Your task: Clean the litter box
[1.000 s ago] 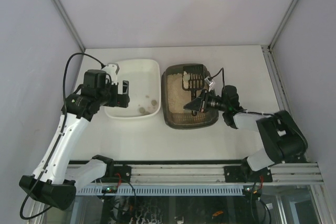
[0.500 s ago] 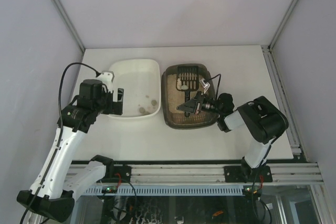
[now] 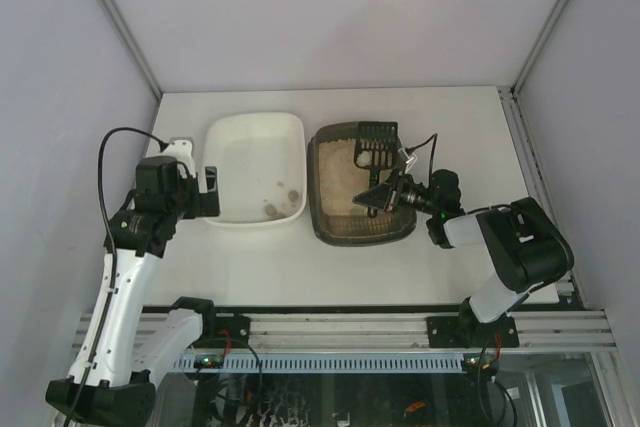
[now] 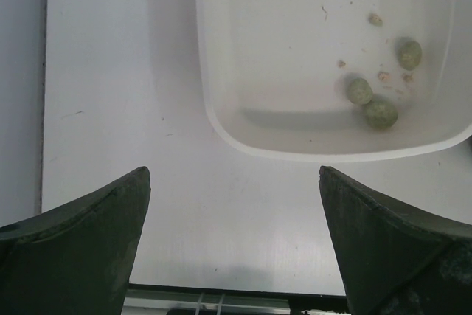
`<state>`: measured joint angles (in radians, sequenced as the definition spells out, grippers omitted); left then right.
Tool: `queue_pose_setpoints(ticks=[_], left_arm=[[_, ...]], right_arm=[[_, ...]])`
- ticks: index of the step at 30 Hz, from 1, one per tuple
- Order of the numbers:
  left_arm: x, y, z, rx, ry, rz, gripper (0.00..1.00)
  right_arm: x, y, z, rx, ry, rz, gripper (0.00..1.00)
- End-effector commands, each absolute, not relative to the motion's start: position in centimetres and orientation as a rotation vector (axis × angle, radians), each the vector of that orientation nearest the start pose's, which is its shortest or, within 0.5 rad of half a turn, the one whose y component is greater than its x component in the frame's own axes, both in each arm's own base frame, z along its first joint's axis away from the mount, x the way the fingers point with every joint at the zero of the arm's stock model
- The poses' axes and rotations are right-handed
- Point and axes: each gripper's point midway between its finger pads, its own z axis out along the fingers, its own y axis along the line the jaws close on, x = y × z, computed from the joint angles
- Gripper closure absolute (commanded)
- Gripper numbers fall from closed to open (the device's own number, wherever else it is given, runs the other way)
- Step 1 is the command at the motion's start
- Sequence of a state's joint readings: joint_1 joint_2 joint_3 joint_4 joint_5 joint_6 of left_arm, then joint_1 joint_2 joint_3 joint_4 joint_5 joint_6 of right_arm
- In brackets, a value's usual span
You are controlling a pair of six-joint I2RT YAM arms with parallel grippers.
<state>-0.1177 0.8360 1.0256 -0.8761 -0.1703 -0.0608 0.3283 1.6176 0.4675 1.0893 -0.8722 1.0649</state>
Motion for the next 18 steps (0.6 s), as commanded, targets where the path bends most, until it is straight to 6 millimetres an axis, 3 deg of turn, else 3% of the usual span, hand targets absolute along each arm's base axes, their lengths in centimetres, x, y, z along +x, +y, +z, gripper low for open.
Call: queue_pose_setpoints(ticks=[1, 5, 9, 11, 14, 18], left_arm=[[24.0, -0.7, 21.9, -0.031, 2.226, 0.038, 0.0], [24.0, -1.0, 20.8, -0.018, 2.247, 0.021, 0.0], [24.1, -1.3, 20.4, -0.014, 2.258, 0.004, 0.0], [24.1, -1.5, 20.3, -0.009, 2.259, -0.009, 0.0], [24.2, -1.7, 20.1, -0.003, 2.269, -0.019, 0.0], [24.2, -1.8, 20.1, 0.005, 2.27, -0.028, 0.0]], right_arm=[[28.8, 25.2, 15.2, -0.006, 1.95, 1.742, 1.0], [26.3, 28.8, 15.4, -0.148, 2.005, 1.873, 1.0], [28.6, 25.9, 17.1, 0.055, 1.827, 1.927, 1.0], [29.1, 26.5, 16.5, 0.093, 1.846, 1.962, 1.0], [27.1, 29.7, 16.5, -0.051, 1.891, 1.999, 1.0], [29.1, 27.1, 16.1, 0.116, 1.846, 1.951, 1.0]])
